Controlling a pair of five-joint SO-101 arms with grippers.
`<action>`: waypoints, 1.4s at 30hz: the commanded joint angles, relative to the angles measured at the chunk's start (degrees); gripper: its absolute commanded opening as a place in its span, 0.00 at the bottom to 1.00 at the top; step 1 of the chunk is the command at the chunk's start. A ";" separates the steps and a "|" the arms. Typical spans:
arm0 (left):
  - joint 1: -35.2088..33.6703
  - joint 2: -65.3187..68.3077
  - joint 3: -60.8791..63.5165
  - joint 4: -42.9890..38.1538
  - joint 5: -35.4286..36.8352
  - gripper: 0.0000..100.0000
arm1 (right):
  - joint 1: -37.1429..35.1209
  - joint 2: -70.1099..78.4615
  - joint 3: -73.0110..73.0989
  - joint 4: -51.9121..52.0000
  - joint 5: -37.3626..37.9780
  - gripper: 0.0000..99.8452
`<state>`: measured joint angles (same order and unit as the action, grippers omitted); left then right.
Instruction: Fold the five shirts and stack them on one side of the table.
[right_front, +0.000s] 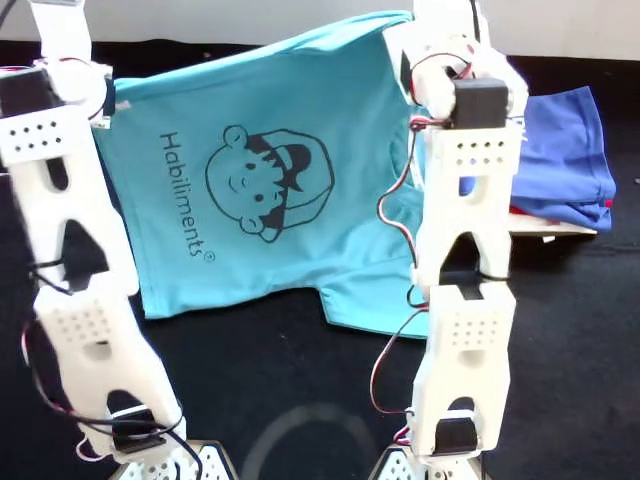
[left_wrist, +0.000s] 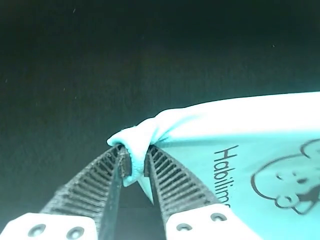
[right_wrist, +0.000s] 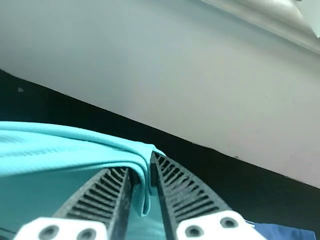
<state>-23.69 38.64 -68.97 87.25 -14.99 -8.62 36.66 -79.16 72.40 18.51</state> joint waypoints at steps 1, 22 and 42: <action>0.48 5.58 -8.57 2.64 -0.35 0.01 | 0.57 2.07 -0.84 -1.80 -0.26 0.01; 3.91 19.47 -9.98 13.98 -0.35 0.01 | 0.40 19.03 -10.51 26.15 -0.35 0.01; 3.47 -14.55 31.16 13.89 -2.81 0.01 | 1.98 -2.33 8.84 28.88 -4.13 0.01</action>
<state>-19.91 29.93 -40.22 100.70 -17.36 -7.74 45.01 -81.36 100.44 15.08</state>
